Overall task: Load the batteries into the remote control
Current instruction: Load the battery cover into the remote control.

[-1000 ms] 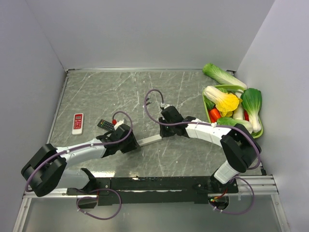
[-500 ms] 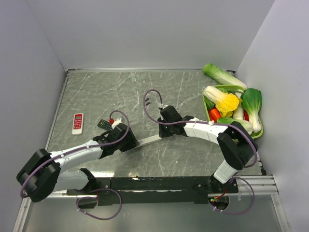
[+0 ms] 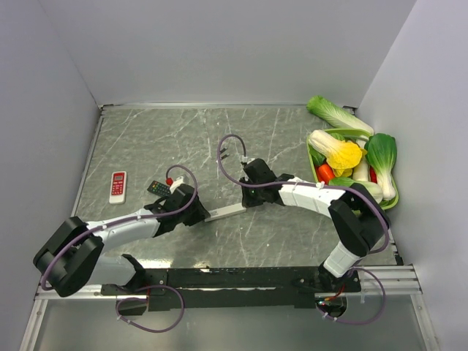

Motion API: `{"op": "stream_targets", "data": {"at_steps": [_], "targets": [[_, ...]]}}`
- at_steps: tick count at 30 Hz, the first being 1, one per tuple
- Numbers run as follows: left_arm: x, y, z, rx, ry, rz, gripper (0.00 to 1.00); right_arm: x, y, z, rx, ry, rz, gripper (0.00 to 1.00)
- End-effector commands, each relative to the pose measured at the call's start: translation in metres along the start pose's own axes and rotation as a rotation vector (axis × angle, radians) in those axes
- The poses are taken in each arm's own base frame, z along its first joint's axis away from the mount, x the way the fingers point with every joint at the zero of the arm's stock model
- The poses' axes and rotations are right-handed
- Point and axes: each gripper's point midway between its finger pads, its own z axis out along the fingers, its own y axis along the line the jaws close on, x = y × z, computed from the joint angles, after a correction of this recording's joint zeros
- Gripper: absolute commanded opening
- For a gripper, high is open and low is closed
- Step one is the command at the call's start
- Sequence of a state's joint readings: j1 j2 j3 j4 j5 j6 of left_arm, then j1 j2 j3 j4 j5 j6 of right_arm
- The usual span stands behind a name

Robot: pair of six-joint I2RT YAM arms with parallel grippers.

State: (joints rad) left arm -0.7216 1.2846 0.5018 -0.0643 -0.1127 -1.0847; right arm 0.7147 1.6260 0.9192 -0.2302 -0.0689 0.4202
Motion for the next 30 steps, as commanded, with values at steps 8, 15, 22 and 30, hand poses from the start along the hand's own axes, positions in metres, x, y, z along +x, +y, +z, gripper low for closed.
{"op": "stream_targets", "data": {"at_steps": [8, 15, 22, 30], "targets": [[0.024, 0.001, 0.007, 0.021, 0.113, 0.021, 0.25, 0.01, 0.023, 0.01, -0.058, 0.064, -0.027, 0.14], [0.026, -0.014, 0.004, 0.092, 0.126, 0.001, 0.27, 0.012, 0.058, 0.013, -0.148, 0.085, -0.032, 0.14], [0.026, -0.013, 0.0, 0.105, 0.121, -0.014, 0.25, 0.026, 0.073, 0.011, -0.198, 0.118, -0.012, 0.13], [0.015, 0.007, -0.008, 0.026, 0.049, 0.005, 0.32, 0.01, 0.056, -0.016, -0.124, 0.015, -0.103, 0.23]]}}
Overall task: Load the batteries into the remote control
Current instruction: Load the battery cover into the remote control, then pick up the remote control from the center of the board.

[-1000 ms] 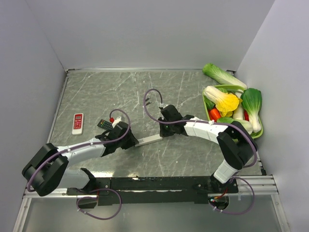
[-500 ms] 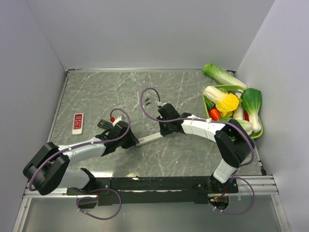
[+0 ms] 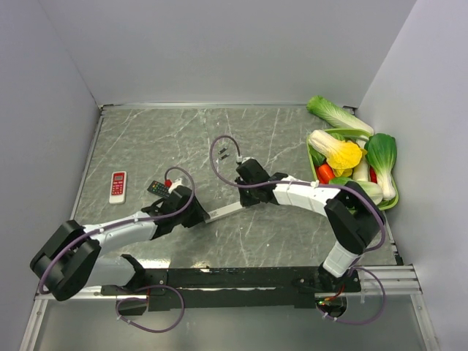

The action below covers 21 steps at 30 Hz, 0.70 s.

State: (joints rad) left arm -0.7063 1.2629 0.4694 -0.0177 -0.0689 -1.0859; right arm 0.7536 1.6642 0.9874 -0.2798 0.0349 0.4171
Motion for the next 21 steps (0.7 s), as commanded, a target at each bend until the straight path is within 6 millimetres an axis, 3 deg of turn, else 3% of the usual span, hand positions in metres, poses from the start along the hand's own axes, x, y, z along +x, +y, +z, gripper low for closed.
{"op": "stream_targets", "data": {"at_steps": [1, 3, 4, 5, 10, 13, 17, 21], "targets": [[0.008, 0.006, -0.011, -0.011, 0.014, 0.018, 0.34, 0.009, 0.055, -0.035, -0.217, -0.009, -0.085, 0.31], [0.004, 0.011, -0.017, -0.031, -0.008, 0.028, 0.41, 0.001, 0.052, -0.045, -0.213, -0.046, -0.159, 0.4], [-0.007, 0.005, -0.024, -0.017, -0.053, 0.027, 0.45, -0.005, 0.054, -0.055, -0.232, -0.076, -0.195, 0.5], [-0.011, 0.005, -0.028, -0.018, -0.071, 0.03, 0.58, -0.007, 0.055, -0.06, -0.243, -0.091, -0.233, 0.54], [-0.039, 0.005, -0.059, -0.02, -0.212, 0.022, 0.84, -0.007, 0.057, -0.076, -0.328, -0.12, -0.544, 0.79], [-0.053, 0.01, -0.079, -0.022, -0.293, -0.012, 0.91, -0.001, 0.062, -0.079, -0.396, -0.098, -0.695, 0.89], [-0.071, 0.021, -0.108, -0.033, -0.409, -0.069, 0.96, 0.006, 0.069, -0.072, -0.442, -0.048, -0.821, 0.89], [-0.089, 0.03, -0.141, -0.02, -0.532, -0.118, 0.99, 0.017, 0.065, -0.047, -0.398, 0.038, -0.921, 0.89]]}}
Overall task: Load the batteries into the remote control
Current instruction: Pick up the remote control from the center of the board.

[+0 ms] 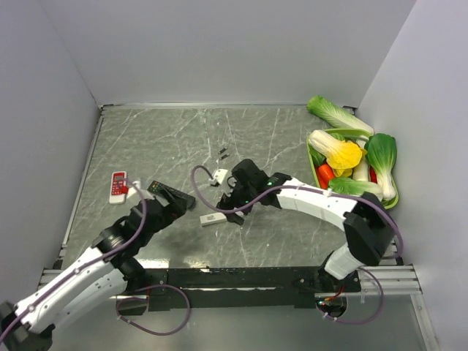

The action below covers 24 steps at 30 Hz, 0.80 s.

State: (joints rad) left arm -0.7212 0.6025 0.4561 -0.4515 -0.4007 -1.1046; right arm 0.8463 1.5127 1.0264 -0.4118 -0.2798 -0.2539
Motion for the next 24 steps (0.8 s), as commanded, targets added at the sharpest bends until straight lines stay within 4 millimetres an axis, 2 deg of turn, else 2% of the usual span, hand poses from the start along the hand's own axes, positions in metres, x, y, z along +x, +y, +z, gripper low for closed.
{"op": "stream_targets", "data": {"at_steps": [1, 4, 8, 11, 16, 19, 20, 22, 23, 24], "targets": [[-0.047, 0.011, -0.031, -0.025, -0.19, -0.061, 0.99, -0.001, 0.002, 0.019, -0.039, 0.076, -0.179, 0.89], [-0.063, 0.012, -0.046, 0.007, -0.259, -0.067, 0.99, 0.004, 0.0, 0.036, -0.021, 0.118, -0.22, 0.88], [-0.073, 0.005, -0.057, 0.076, -0.301, -0.042, 0.99, 0.007, -0.002, 0.053, -0.013, 0.151, -0.258, 0.87], [-0.071, -0.003, -0.061, 0.142, -0.296, -0.008, 0.99, 0.014, -0.004, 0.063, -0.007, 0.188, -0.27, 0.85], [-0.067, -0.018, -0.066, 0.265, -0.293, 0.017, 0.99, 0.021, -0.001, 0.07, -0.027, 0.213, -0.271, 0.72], [-0.063, -0.027, -0.068, 0.328, -0.284, 0.032, 0.99, 0.026, 0.001, 0.072, -0.03, 0.229, -0.264, 0.52], [-0.062, -0.03, -0.068, 0.342, -0.28, 0.035, 0.99, 0.026, 0.002, 0.072, -0.034, 0.226, -0.255, 0.4], [-0.061, -0.036, -0.069, 0.376, -0.275, 0.047, 0.99, 0.026, 0.005, 0.071, -0.04, 0.211, -0.241, 0.27], [-0.058, -0.039, -0.07, 0.398, -0.263, 0.054, 0.99, 0.022, 0.01, 0.068, -0.053, 0.186, -0.221, 0.15], [-0.055, -0.041, -0.069, 0.411, -0.256, 0.07, 0.99, 0.02, 0.012, 0.065, -0.06, 0.168, -0.207, 0.11]]}}
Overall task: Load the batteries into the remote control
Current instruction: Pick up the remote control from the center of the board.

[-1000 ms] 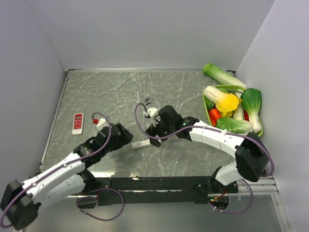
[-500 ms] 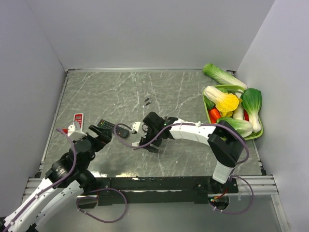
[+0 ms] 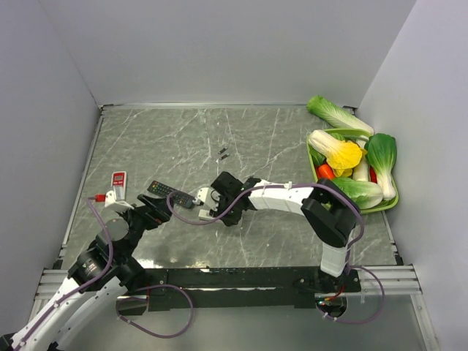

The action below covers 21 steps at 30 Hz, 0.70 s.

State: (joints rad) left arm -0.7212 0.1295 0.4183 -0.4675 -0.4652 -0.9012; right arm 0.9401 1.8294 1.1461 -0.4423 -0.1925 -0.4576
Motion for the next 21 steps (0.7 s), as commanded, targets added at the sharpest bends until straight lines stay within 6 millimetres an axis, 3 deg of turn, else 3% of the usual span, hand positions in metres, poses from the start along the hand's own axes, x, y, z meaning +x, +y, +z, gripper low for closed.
{"op": "stream_targets", "data": {"at_steps": [1, 2, 4, 5, 6, 8, 9, 10, 16, 21], "targets": [[-0.001, -0.032, -0.001, 0.166, 0.005, 0.024, 0.99, -0.014, 0.011, -0.012, -0.029, -0.087, 0.061, 0.09], [0.005, -0.037, -0.001, 0.2, 0.031, 0.033, 0.99, -0.028, 0.014, -0.023, -0.044, -0.164, 0.072, 0.06], [0.007, -0.046, -0.003, 0.259, 0.035, 0.046, 0.99, -0.03, 0.023, -0.031, -0.085, -0.224, 0.151, 0.03], [0.009, -0.054, -0.004, 0.306, 0.039, 0.039, 0.99, -0.048, 0.02, -0.048, -0.094, -0.326, 0.171, 0.0], [0.009, -0.058, -0.004, 0.328, 0.035, 0.031, 0.99, -0.044, 0.024, -0.05, -0.108, -0.351, 0.205, 0.0], [0.011, -0.07, -0.006, 0.408, 0.029, 0.014, 0.99, -0.072, 0.025, -0.083, -0.144, -0.537, 0.268, 0.0], [0.011, -0.074, -0.007, 0.432, 0.028, 0.006, 0.99, -0.066, 0.029, -0.085, -0.162, -0.562, 0.305, 0.0], [0.012, -0.076, -0.007, 0.449, 0.025, -0.002, 0.99, -0.079, 0.032, -0.107, -0.181, -0.648, 0.358, 0.0], [0.02, -0.102, -0.011, 0.616, 0.039, -0.034, 0.99, -0.109, 0.054, -0.169, -0.323, -0.954, 0.412, 0.0], [0.031, -0.124, -0.013, 0.741, 0.08, -0.03, 0.99, -0.121, 0.066, -0.197, -0.439, -1.082, 0.439, 0.0]]}}
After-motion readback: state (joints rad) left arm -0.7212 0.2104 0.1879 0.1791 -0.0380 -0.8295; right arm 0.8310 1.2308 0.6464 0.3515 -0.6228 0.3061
